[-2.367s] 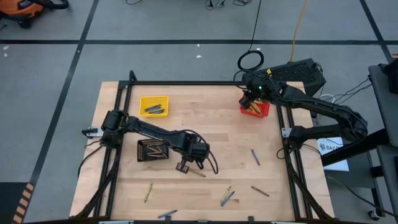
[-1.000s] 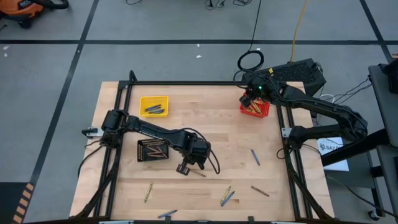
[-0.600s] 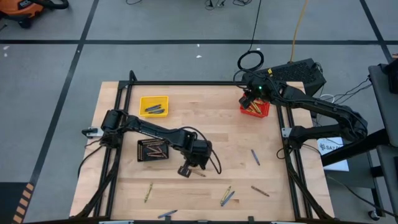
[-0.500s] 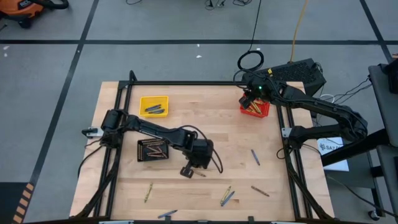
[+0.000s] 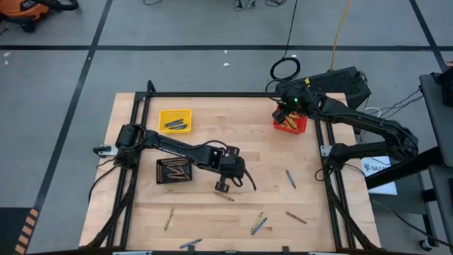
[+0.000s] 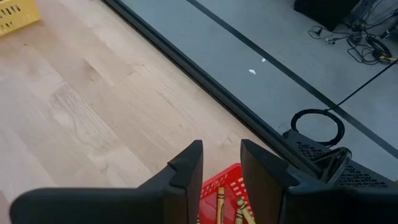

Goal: Sort crayons
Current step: Put the brown crayon into the black bin

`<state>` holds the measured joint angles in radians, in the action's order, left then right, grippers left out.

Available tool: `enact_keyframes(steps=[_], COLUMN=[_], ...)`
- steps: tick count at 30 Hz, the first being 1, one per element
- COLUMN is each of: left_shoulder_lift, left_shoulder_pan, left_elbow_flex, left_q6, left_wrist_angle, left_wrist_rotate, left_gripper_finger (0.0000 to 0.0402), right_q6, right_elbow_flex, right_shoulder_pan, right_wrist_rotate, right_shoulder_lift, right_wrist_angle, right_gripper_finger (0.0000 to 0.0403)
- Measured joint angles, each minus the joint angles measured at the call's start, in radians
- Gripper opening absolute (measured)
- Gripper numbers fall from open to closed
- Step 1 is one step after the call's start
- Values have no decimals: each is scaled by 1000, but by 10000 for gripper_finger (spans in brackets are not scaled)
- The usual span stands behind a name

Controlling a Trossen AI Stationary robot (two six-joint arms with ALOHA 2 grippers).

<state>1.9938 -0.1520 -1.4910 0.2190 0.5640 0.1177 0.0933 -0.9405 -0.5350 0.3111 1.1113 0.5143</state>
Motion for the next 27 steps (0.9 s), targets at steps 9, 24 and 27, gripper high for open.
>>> enact_keyframes(steps=[9, 24, 27], left_shoulder_lift=[0, 0, 0], left_shoulder_pan=[0, 6, 6], left_elbow_flex=[0, 0, 0], left_q6=[-1, -3, -3], left_wrist_angle=[-11, -158, -216], left_wrist_rotate=[0, 17, 18], left_gripper_finger=[0, 0, 0], right_q6=[0, 0, 0], right_elbow_flex=[0, 0, 0], right_shoulder_pan=[0, 0, 0], right_wrist_rotate=[0, -2, -2], right_shoulder_lift=[0, 0, 0], right_wrist_angle=[0, 7, 9], right_gripper_finger=[96, 96, 96])
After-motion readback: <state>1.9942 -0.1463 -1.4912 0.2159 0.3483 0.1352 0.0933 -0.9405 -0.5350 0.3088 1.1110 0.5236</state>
